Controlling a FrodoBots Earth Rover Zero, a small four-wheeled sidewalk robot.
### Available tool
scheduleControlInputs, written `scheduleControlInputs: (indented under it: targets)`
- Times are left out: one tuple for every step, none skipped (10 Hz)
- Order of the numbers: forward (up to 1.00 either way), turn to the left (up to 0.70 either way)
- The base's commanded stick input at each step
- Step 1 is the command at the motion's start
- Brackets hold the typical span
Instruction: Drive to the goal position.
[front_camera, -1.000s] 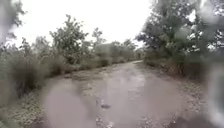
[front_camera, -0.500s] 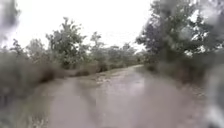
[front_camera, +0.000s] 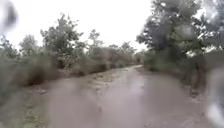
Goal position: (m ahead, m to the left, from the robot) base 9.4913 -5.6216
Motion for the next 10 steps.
scheduleControlInputs:
  targets:
    - [0.85,0.00]
    - [0.85,0.00]
    - [0.85,0.00]
    - [0.85,0.00]
    - [0.85,0.00]
    - [0.85,0.00]
    - [0.85,0.00]
    - [0.85,0.00]
    - [0.85,0.00]
    - [0.85,0.00]
